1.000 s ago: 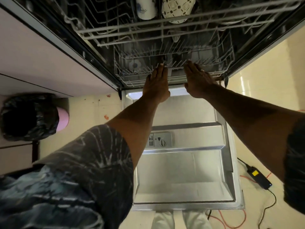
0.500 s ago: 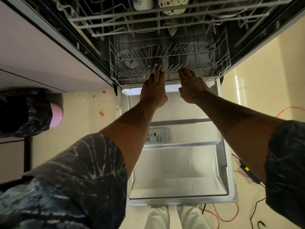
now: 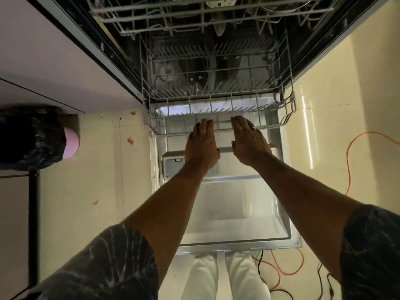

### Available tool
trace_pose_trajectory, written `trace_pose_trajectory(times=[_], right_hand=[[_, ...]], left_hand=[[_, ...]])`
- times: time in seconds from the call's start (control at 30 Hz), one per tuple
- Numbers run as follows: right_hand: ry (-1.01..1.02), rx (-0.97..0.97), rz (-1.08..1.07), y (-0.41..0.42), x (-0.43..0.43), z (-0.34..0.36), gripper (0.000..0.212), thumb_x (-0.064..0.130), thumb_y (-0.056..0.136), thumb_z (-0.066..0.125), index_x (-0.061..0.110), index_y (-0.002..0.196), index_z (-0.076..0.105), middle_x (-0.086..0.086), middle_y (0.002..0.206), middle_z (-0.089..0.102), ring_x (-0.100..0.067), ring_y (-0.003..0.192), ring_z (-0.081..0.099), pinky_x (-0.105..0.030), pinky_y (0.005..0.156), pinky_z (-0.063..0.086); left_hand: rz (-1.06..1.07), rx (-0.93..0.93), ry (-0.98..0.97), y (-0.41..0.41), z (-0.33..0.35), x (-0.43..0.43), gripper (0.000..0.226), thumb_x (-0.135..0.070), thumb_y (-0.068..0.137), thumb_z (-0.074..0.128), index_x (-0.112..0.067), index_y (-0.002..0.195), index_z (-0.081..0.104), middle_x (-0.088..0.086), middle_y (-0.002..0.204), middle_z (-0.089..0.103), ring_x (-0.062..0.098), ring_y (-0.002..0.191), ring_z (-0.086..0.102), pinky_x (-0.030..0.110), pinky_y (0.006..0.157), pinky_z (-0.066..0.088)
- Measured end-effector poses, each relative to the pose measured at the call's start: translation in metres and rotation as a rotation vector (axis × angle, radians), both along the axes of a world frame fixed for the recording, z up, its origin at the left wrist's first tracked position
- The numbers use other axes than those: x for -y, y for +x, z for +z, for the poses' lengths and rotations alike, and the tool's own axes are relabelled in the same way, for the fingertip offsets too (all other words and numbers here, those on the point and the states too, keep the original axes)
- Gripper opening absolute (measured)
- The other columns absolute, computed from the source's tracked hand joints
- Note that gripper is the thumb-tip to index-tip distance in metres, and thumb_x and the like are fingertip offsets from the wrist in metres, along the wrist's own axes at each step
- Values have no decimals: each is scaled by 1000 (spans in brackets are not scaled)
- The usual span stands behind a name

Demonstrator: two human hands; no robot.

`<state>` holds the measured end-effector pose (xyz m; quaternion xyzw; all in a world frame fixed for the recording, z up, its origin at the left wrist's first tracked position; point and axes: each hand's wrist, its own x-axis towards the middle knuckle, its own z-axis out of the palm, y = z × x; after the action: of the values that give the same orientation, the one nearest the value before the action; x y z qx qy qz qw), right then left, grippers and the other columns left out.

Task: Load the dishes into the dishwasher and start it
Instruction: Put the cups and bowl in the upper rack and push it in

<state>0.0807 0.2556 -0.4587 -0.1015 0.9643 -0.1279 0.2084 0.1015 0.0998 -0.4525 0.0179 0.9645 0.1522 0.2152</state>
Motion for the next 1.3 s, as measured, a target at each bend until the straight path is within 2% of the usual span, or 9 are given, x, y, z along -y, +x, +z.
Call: trace_pose_trajectory(times=[0.17, 0.27, 0.43, 0.67, 0.93, 1.3], right_hand=[[6, 6, -23, 47, 0, 8, 76, 13, 95, 59, 9, 159, 19, -11, 163, 25, -29, 150, 25, -43, 118, 33], [-8, 44, -61, 73, 1, 11, 73, 13, 97, 56, 7, 159, 18, -12, 164, 23, -30, 151, 23, -45, 117, 33], [-12, 64, -119, 106, 6, 12, 74, 10, 95, 56, 4, 158, 18, -15, 163, 22, -33, 150, 22, -45, 116, 38], [26, 116, -88, 137, 1, 18, 76, 16, 100, 54, 9, 161, 10, -11, 166, 16, -31, 153, 17, -42, 121, 26], [15, 180, -107, 189, -7, 31, 74, 16, 100, 53, 11, 161, 11, -12, 167, 16, -31, 154, 16, -42, 123, 25], [18, 349, -141, 272, -11, 51, 77, 20, 100, 51, 13, 161, 5, -8, 169, 7, -28, 156, 6, -40, 124, 17]], left_hand=[[-1, -40, 14, 46, 0, -1, 84, -20, 88, 64, -9, 157, 17, 11, 163, 20, 29, 149, 21, 41, 121, 26], [-18, 13, 27, 69, 2, -1, 83, -21, 91, 61, -11, 158, 13, 8, 164, 15, 28, 151, 17, 41, 122, 23], [-53, 17, 30, 96, 5, 1, 84, -21, 90, 60, -12, 159, 13, 6, 164, 16, 26, 149, 20, 38, 121, 24], [-45, 81, 28, 122, 12, -1, 82, -22, 92, 61, -13, 158, 12, 6, 163, 17, 25, 150, 19, 37, 122, 21], [-96, 155, 13, 164, 26, -4, 77, -24, 90, 62, -12, 154, 21, 8, 155, 30, 27, 144, 30, 37, 118, 30], [-184, 307, -52, 236, 44, -17, 65, -24, 91, 56, -15, 149, 28, 4, 145, 40, 23, 132, 42, 32, 107, 39]])
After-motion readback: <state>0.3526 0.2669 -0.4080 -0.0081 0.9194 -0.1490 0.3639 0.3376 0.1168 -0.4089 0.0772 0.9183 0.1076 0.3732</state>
